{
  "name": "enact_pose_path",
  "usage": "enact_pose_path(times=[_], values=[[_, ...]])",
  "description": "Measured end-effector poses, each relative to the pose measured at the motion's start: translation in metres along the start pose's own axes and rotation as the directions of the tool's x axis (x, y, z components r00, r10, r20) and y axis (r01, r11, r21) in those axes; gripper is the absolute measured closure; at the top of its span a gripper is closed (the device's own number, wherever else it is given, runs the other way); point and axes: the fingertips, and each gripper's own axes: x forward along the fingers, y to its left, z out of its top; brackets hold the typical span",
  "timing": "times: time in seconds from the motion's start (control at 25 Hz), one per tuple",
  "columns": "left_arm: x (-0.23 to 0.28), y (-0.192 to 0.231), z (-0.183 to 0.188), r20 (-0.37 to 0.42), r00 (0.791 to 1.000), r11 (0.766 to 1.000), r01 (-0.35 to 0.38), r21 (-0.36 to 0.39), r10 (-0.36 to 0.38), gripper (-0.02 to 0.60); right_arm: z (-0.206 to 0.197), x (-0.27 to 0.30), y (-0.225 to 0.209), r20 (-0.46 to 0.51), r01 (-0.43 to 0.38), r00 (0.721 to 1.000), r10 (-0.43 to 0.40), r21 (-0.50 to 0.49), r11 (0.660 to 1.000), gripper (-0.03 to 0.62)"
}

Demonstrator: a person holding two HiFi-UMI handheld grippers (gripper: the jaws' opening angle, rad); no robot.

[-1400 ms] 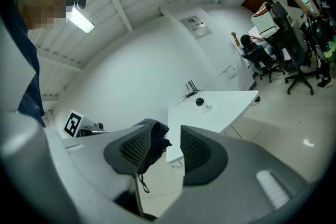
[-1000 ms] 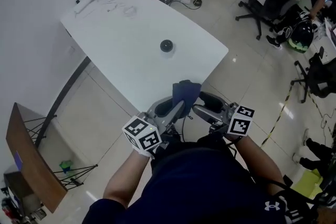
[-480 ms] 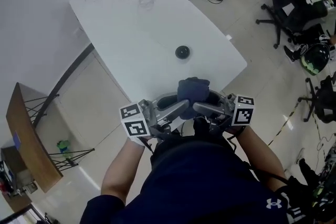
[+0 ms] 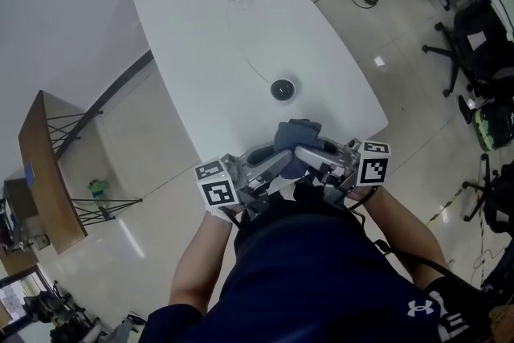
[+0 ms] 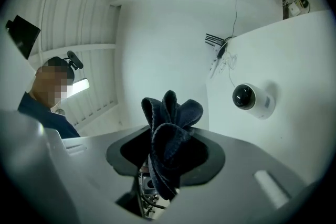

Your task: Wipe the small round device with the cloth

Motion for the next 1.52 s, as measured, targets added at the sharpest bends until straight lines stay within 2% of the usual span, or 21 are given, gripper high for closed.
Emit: enact_pose_path(times=[0.08, 0.16, 0.24, 0.32, 0.4, 0.48, 0.52, 0.56, 0.64, 0.72, 0.76, 0.8, 0.84, 0.92, 0.96, 1.04, 1.24, 1.32, 1.4, 1.52], values=[[-0.005, 0.01, 0.0, 0.017, 1.0, 1.0, -0.019, -0.024, 0.019, 0.505, -0.002, 0.005, -0.008, -0.029, 0.018, 0.999, -0.018, -0.008, 1.0, 0.442], [-0.011, 0.022, 0.003, 0.015, 0.999, 0.999, -0.046, -0.025, 0.046, 0.505, 0.0, 0.012, -0.016, -0.045, 0.051, 0.998, -0.052, -0.038, 0.998, 0.478], [-0.02, 0.039, 0.009, 0.019, 0.994, 0.994, -0.107, -0.001, 0.107, 0.472, 0.007, 0.014, -0.027, -0.014, 0.105, 0.994, -0.106, -0.058, 0.993, 0.485], [-0.037, 0.059, 0.023, 0.052, 0.978, 0.978, -0.206, 0.035, 0.204, 0.44, 0.026, 0.009, -0.043, 0.063, 0.196, 0.979, -0.192, -0.083, 0.977, 0.487], [-0.055, 0.081, 0.041, 0.088, 0.945, 0.941, -0.324, 0.099, 0.316, 0.443, 0.052, -0.004, -0.066, 0.128, 0.347, 0.935, -0.33, -0.155, 0.925, 0.487], [-0.064, 0.102, 0.052, 0.063, 0.907, 0.882, -0.419, 0.215, 0.416, 0.501, 0.074, -0.015, -0.093, 0.153, 0.5, 0.866, -0.476, -0.258, 0.827, 0.487], [-0.062, 0.109, 0.054, 0.025, 0.89, 0.848, -0.443, 0.291, 0.456, 0.52, 0.082, -0.015, -0.103, 0.153, 0.545, 0.838, -0.524, -0.309, 0.78, 0.487], [-0.055, 0.114, 0.056, -0.014, 0.874, 0.814, -0.447, 0.372, 0.486, 0.52, 0.088, -0.011, -0.108, 0.147, 0.563, 0.822, -0.551, -0.357, 0.745, 0.487], [-0.035, 0.12, 0.058, -0.073, 0.847, 0.746, -0.42, 0.517, 0.527, 0.52, 0.091, 0.009, -0.111, 0.111, 0.546, 0.818, -0.564, -0.455, 0.703, 0.487], [-0.013, 0.127, 0.061, -0.103, 0.822, 0.681, -0.386, 0.622, 0.56, 0.52, 0.082, 0.033, -0.112, 0.046, 0.501, 0.817, -0.575, -0.551, 0.668, 0.487], [-0.004, 0.132, 0.06, -0.116, 0.811, 0.657, -0.372, 0.655, 0.574, 0.52, 0.074, 0.044, -0.115, 0.007, 0.475, 0.812, -0.584, -0.59, 0.653, 0.487], [0.002, 0.137, 0.059, -0.131, 0.801, 0.646, -0.36, 0.673, 0.584, 0.522, 0.066, 0.052, -0.119, -0.03, 0.452, 0.803, -0.595, -0.62, 0.641, 0.487], [0.005, 0.141, 0.057, -0.145, 0.795, 0.645, -0.355, 0.677, 0.589, 0.521, 0.06, 0.059, -0.123, -0.057, 0.436, 0.793, -0.607, -0.644, 0.629, 0.487], [0.008, 0.145, 0.055, -0.16, 0.792, 0.66, -0.357, 0.661, 0.589, 0.529, 0.057, 0.064, -0.128, -0.068, 0.427, 0.777, -0.626, -0.673, 0.604, 0.487], [0.008, 0.146, 0.055, -0.164, 0.793, 0.667, -0.359, 0.653, 0.587, 0.528, 0.06, 0.062, -0.13, -0.059, 0.434, 0.775, -0.629, -0.674, 0.598, 0.487], [0.01, 0.147, 0.053, -0.173, 0.79, 0.674, -0.36, 0.645, 0.588, 0.528, 0.07, 0.054, -0.135, -0.037, 0.463, 0.777, -0.629, -0.644, 0.609, 0.487], [0.02, 0.154, 0.05, -0.186, 0.769, 0.652, -0.357, 0.669, 0.612, 0.523, 0.087, 0.03, -0.152, -0.001, 0.526, 0.789, -0.614, -0.516, 0.676, 0.488], [0.023, 0.157, 0.049, -0.194, 0.759, 0.65, -0.361, 0.669, 0.621, 0.522, 0.089, 0.02, -0.162, 0.007, 0.546, 0.789, -0.614, -0.465, 0.697, 0.49], [0.026, 0.16, 0.045, -0.21, 0.745, 0.651, -0.366, 0.665, 0.633, 0.52, 0.087, 0.009, -0.175, 0.008, 0.565, 0.789, -0.615, -0.405, 0.719, 0.491], [0.026, 0.166, 0.037, -0.229, 0.709, 0.628, -0.368, 0.686, 0.667, 0.517, 0.079, 0.001, -0.193, -0.002, 0.569, 0.797, -0.604, -0.332, 0.752, 0.493]])
